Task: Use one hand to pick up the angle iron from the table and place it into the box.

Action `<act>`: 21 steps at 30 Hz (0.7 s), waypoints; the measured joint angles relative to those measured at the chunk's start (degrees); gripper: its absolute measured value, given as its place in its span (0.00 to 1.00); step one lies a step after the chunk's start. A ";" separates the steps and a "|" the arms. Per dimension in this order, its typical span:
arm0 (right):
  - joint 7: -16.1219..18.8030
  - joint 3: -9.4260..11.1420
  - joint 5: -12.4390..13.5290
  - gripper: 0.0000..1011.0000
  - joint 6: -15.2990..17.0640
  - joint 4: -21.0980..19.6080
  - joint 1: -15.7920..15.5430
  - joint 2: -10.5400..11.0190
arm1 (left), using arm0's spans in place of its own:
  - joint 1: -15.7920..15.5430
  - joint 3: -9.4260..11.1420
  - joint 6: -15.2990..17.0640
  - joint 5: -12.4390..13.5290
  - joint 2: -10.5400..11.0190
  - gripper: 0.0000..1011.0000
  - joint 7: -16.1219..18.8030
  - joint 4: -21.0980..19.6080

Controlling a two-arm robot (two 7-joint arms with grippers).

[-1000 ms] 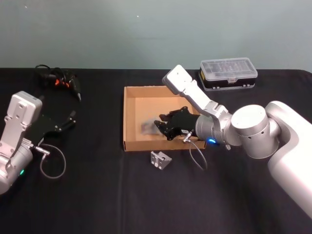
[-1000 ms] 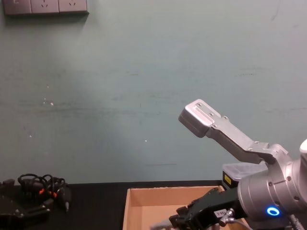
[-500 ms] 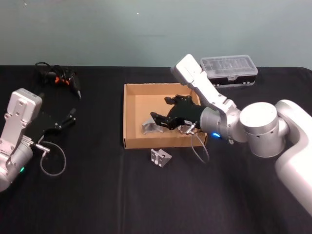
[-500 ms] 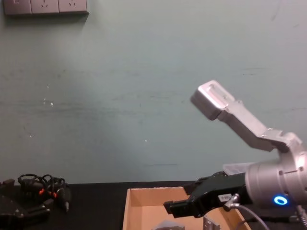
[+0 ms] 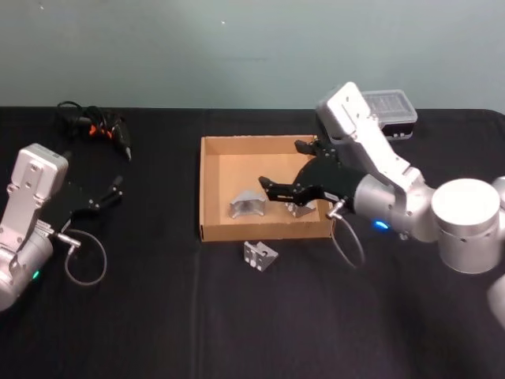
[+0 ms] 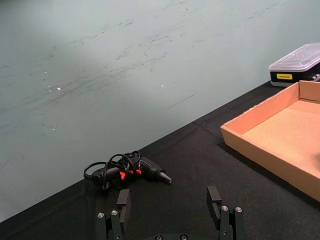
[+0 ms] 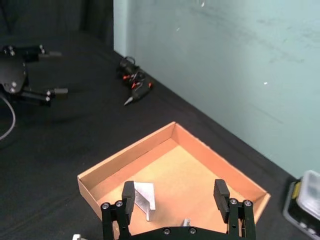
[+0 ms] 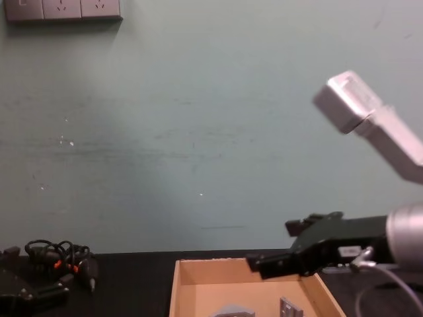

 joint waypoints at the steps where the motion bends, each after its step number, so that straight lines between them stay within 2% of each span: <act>1: -0.36 0.72 0.19 0.99 -0.17 -1.47 -0.99 0.44 | 0.00 0.00 0.00 0.00 0.00 0.99 0.00 0.00; 7: -1.23 3.23 0.91 0.99 -0.54 -6.62 -5.00 2.14 | 0.00 0.00 0.00 0.00 0.00 0.99 0.00 0.00; 10: -1.17 4.65 2.08 0.99 -0.32 -9.88 -7.83 3.27 | 0.00 0.00 0.00 0.00 0.00 0.99 0.00 0.00; 17: -0.49 6.04 4.52 0.99 1.08 -14.31 -11.98 4.72 | 0.00 0.00 0.00 0.00 0.00 0.99 0.00 0.00; 21: 0.48 6.25 6.86 0.99 3.65 -16.78 -13.89 5.56 | 0.00 0.00 0.00 0.00 0.00 0.99 0.00 0.00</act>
